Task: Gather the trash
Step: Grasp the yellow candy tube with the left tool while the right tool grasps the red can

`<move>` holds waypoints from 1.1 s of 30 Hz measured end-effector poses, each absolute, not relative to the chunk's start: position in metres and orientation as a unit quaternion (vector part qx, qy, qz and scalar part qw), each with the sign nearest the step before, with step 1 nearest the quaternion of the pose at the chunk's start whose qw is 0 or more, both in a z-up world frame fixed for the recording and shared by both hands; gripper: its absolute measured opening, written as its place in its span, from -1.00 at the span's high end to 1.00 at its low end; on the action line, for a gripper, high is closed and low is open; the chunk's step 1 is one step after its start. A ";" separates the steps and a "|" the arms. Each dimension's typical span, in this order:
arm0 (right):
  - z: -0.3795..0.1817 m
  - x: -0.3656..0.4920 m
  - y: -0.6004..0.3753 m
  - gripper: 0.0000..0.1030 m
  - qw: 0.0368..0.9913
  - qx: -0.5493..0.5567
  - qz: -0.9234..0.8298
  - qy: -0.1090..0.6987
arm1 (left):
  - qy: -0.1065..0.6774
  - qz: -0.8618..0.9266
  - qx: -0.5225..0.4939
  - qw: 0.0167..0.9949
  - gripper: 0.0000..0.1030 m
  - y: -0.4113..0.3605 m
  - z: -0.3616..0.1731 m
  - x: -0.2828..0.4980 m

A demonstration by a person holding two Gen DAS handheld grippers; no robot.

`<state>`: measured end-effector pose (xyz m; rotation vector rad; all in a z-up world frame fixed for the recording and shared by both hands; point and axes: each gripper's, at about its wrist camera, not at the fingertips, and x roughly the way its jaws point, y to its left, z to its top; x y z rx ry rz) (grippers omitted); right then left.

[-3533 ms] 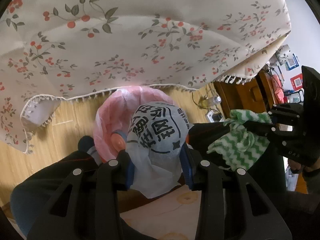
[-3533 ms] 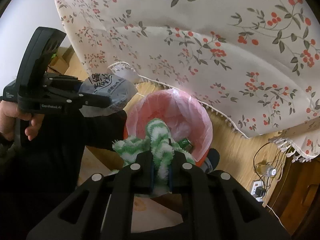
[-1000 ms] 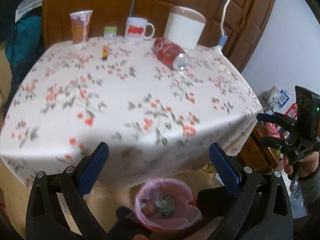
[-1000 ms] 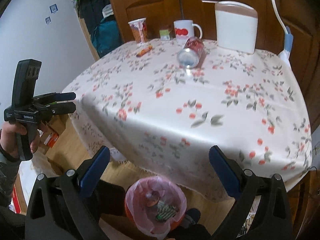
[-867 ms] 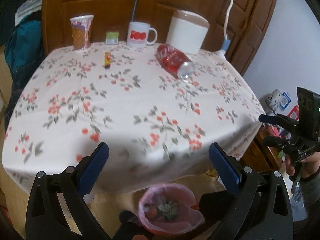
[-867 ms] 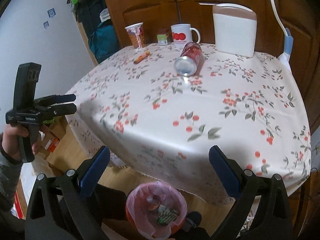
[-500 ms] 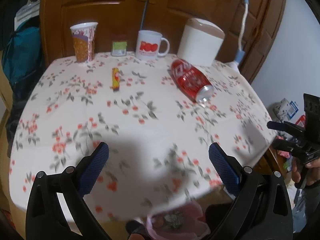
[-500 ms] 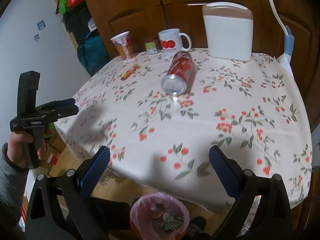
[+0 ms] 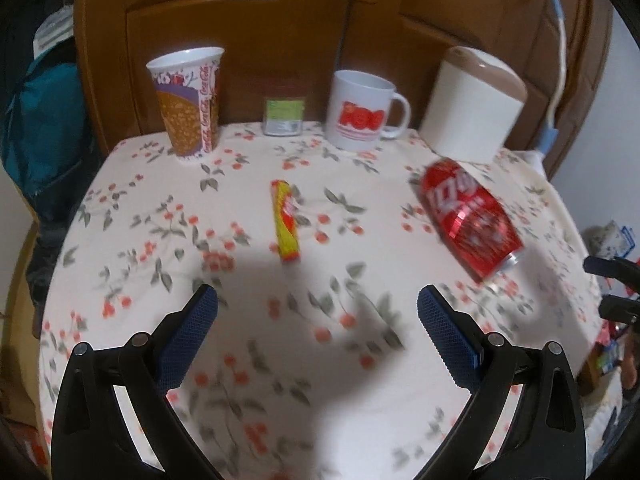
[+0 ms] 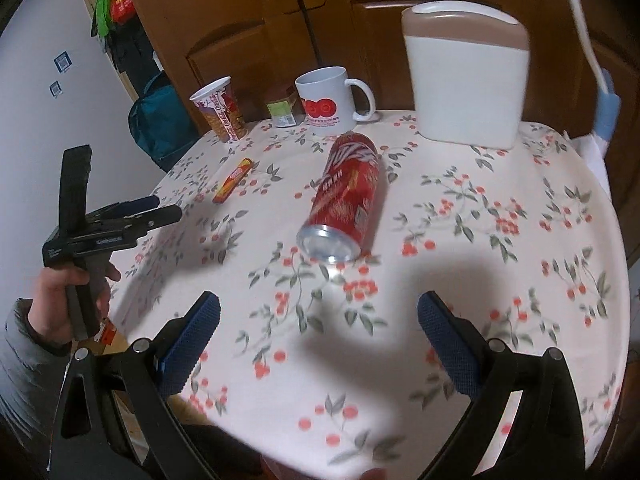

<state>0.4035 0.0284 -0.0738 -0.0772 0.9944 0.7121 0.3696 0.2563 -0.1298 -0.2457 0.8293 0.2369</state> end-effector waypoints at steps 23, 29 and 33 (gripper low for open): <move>-0.100 0.511 0.089 -0.90 0.779 -0.003 0.309 0.546 | 0.448 0.125 -0.117 0.877 -0.44 0.291 -0.157 0.455; -0.113 0.524 0.097 -0.90 0.771 -0.001 0.303 0.560 | 0.474 0.127 -0.133 0.861 0.44 0.295 -0.175 0.465; -0.123 0.534 0.099 -0.90 0.765 0.006 0.295 0.572 | 0.467 0.124 -0.148 0.863 0.70 0.297 -0.173 0.465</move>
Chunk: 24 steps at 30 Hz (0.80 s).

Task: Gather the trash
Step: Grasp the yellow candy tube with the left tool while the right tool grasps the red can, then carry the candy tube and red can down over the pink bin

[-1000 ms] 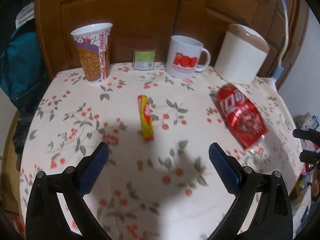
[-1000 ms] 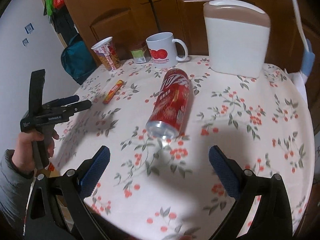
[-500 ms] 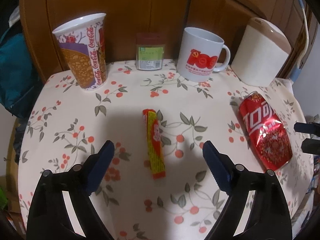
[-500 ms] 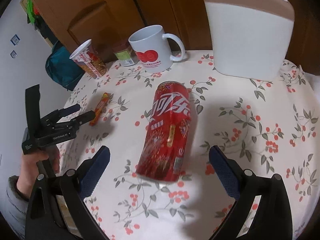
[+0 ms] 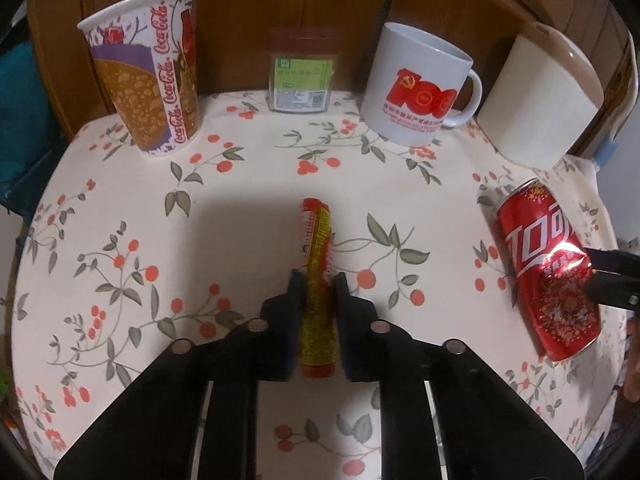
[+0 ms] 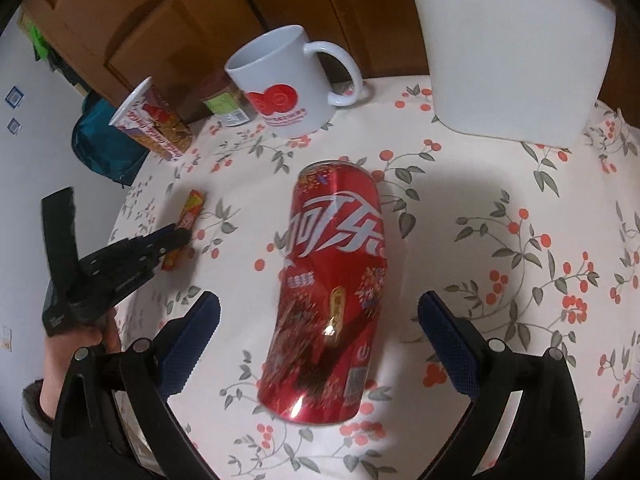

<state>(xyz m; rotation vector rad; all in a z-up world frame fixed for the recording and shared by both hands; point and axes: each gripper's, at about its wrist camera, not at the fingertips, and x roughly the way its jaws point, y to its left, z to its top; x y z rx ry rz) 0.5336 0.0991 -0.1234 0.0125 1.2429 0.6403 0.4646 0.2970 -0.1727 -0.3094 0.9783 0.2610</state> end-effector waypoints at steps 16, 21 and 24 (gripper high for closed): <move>-0.145 0.537 0.111 0.27 0.743 0.013 0.311 0.593 | 0.418 0.083 -0.190 0.884 0.75 0.288 -0.142 0.414; -0.134 0.527 0.105 0.31 0.765 -0.006 0.309 0.565 | 0.412 0.073 -0.187 0.889 0.75 0.277 -0.135 0.394; -0.125 0.517 0.098 0.33 0.779 -0.022 0.308 0.546 | 0.407 0.065 -0.190 0.891 0.75 0.271 -0.131 0.382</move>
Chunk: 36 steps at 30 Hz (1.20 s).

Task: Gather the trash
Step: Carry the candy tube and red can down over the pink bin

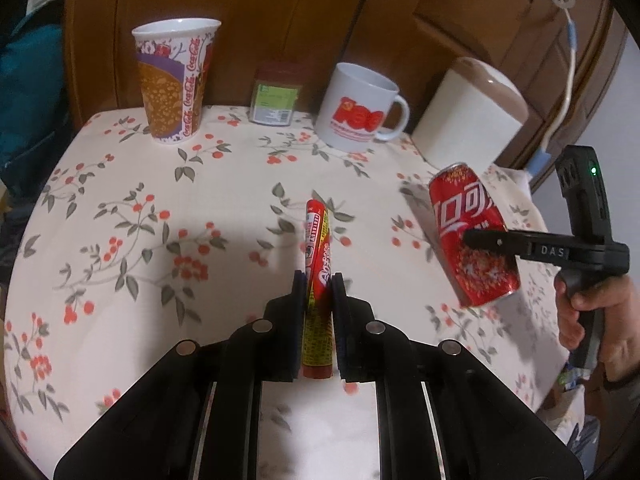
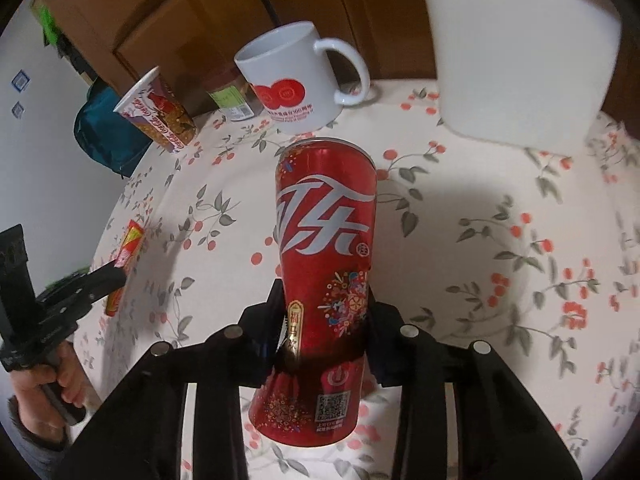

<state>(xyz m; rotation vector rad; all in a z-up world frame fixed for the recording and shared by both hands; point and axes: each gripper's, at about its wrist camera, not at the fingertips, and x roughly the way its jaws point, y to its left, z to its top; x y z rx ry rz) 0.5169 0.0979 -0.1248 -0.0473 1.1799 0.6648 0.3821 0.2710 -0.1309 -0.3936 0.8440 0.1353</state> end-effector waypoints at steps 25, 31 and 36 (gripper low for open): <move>0.008 0.295 -0.016 0.35 0.850 -0.073 0.379 0.359 | 0.345 0.014 -0.170 0.923 0.76 0.166 -0.077 0.231; 0.013 0.242 -0.046 0.35 0.852 -0.071 0.389 0.345 | 0.335 0.001 -0.166 0.928 0.76 0.134 -0.073 0.199; 0.009 0.207 -0.063 0.35 0.849 -0.076 0.393 0.346 | 0.336 -0.009 -0.168 0.927 0.76 0.108 -0.082 0.174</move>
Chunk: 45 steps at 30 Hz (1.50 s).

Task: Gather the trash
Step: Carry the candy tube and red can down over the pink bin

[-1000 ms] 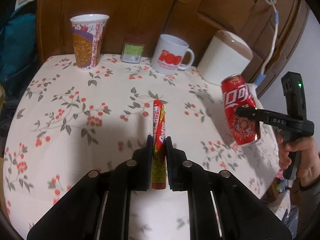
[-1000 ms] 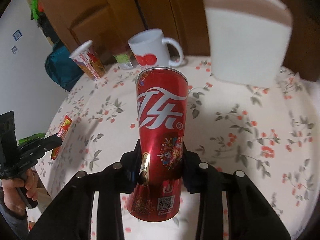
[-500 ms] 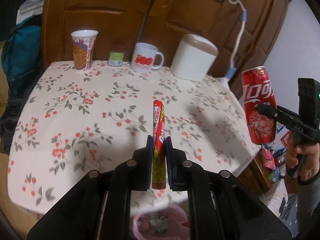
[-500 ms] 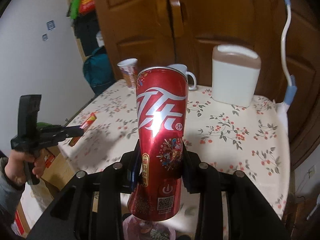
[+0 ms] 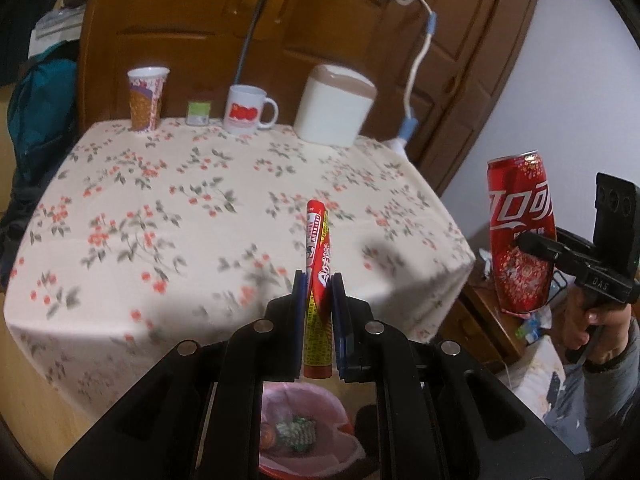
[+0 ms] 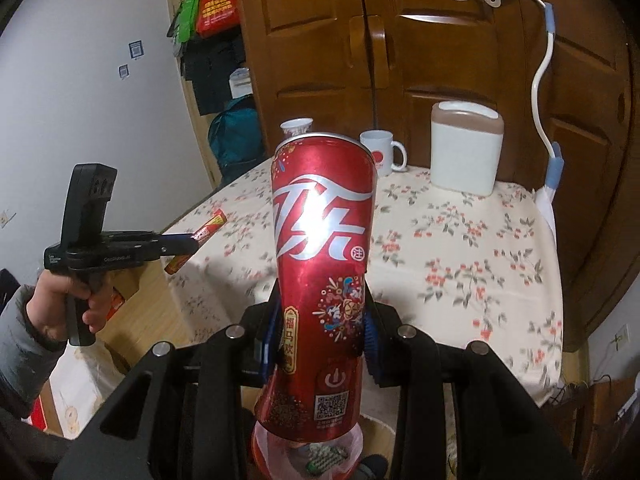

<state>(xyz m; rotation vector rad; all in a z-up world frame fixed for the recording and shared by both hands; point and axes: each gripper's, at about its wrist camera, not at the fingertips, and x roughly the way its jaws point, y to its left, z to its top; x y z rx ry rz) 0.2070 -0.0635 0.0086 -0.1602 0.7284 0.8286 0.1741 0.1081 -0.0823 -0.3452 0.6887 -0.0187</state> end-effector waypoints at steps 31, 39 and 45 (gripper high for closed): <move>-0.199 0.132 -0.071 0.34 0.759 -0.109 0.371 0.524 | 0.472 -0.001 -0.203 0.858 0.76 0.057 -0.270 0.119; -0.254 0.134 -0.068 0.34 0.730 -0.106 0.358 0.572 | 0.514 -0.005 -0.209 0.832 0.76 0.047 -0.320 0.127; -0.287 0.138 -0.067 0.34 0.711 -0.100 0.348 0.602 | 0.543 -0.007 -0.220 0.811 0.76 0.044 -0.355 0.132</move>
